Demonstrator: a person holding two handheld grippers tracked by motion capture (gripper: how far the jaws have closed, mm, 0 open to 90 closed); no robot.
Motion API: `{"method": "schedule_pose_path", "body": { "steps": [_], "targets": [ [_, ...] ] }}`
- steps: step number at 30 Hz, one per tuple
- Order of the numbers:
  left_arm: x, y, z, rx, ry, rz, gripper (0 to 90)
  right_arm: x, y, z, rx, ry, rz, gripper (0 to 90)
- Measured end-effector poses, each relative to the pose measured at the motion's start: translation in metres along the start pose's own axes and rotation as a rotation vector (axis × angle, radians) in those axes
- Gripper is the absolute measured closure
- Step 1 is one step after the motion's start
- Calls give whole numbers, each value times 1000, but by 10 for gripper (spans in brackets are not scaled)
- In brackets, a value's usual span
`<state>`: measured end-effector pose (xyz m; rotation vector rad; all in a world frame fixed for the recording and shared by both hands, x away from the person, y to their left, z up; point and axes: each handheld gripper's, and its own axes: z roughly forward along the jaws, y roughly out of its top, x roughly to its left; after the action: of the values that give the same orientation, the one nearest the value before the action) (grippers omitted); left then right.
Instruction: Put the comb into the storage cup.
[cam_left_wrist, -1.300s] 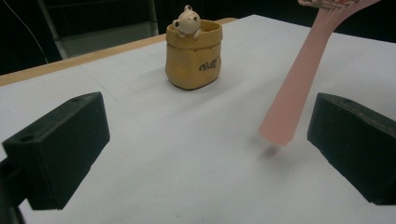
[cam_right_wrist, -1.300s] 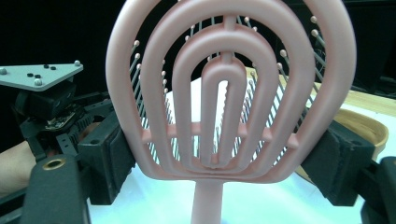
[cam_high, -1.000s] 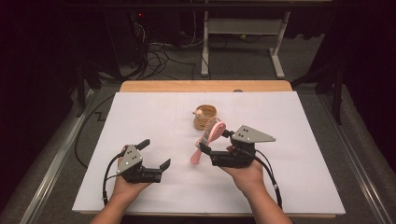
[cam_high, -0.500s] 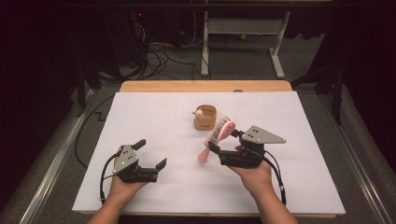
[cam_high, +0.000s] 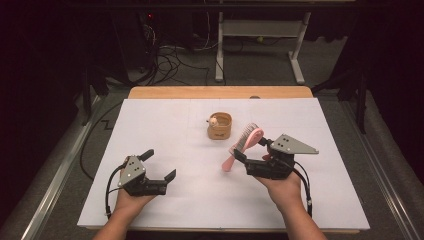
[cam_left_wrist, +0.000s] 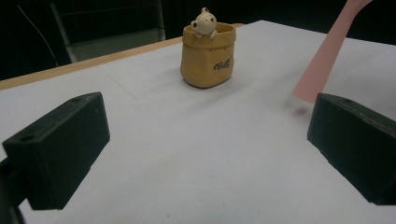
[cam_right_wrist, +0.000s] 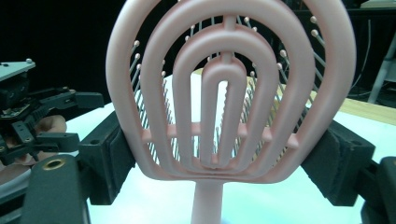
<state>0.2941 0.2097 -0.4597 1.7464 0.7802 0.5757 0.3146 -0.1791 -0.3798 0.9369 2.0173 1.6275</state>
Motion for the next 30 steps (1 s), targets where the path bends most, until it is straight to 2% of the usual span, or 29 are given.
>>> {"method": "schedule_pose_path", "body": {
  "steps": [20,30],
  "targets": [
    [0,-1,1,10,-12,-3,0,-21,-5,-13,-8,-67,11,204],
    [2,-2,1,11,-12,-10,0,-26,-2,-16,-15,-91,-6,204]
  ]
}}
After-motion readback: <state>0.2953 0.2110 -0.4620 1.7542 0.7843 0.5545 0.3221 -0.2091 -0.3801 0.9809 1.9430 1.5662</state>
